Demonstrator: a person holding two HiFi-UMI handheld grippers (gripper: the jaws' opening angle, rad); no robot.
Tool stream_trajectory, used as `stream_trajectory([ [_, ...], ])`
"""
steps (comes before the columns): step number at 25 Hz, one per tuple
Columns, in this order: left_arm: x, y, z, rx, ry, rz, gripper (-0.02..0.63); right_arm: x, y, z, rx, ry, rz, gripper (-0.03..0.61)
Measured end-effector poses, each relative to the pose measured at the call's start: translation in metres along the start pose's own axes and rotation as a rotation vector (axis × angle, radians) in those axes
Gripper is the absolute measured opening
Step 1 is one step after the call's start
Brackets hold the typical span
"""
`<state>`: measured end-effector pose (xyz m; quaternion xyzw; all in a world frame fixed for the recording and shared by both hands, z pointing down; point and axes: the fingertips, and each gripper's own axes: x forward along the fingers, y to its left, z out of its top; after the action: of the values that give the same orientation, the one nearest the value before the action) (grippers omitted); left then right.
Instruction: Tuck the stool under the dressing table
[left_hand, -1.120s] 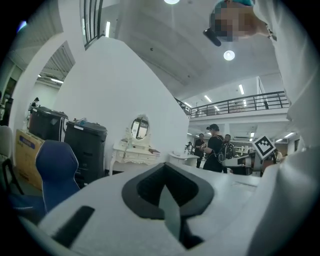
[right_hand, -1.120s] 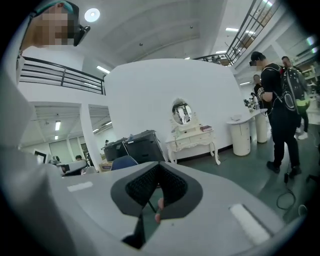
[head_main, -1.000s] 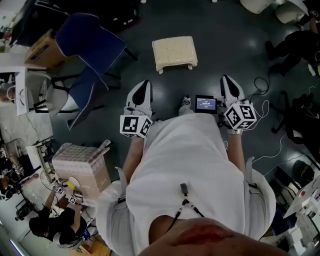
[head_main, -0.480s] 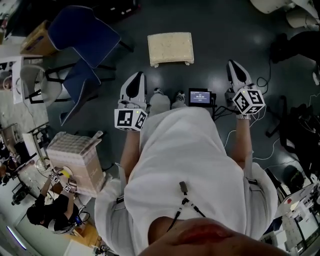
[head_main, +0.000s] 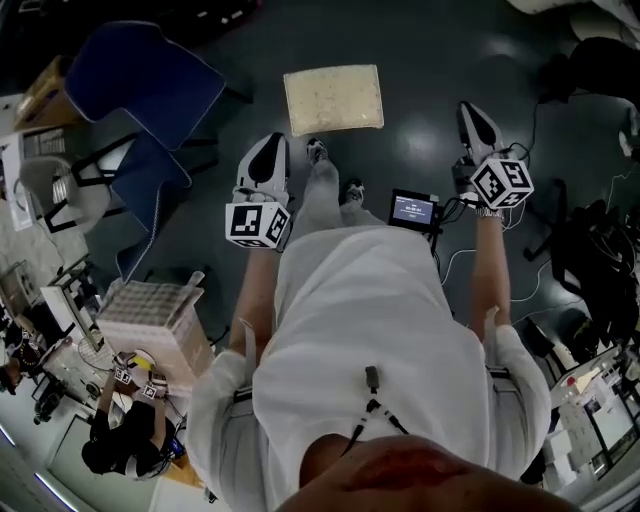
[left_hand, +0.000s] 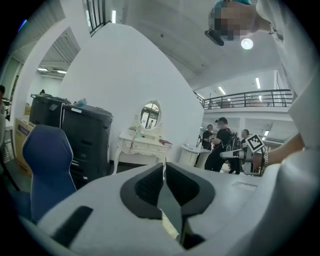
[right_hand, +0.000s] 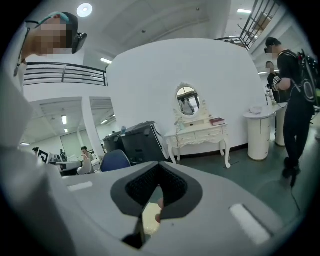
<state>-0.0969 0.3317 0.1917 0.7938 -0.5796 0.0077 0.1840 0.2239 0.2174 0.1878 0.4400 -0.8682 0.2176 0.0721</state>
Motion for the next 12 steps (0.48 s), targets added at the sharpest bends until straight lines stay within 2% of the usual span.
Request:
stream_trajectory([
  [7,0.077,0.085,-0.013,-0.029,0.043,-0.024,0.006,0.098,0.000,-0.032,0.004,0.093,-0.018,0.008],
  [12,0.133,0.124,-0.071,-0.045,0.146,-0.055,0.006,0.148,-0.018,-0.084,0.047,0.169,-0.019,0.008],
])
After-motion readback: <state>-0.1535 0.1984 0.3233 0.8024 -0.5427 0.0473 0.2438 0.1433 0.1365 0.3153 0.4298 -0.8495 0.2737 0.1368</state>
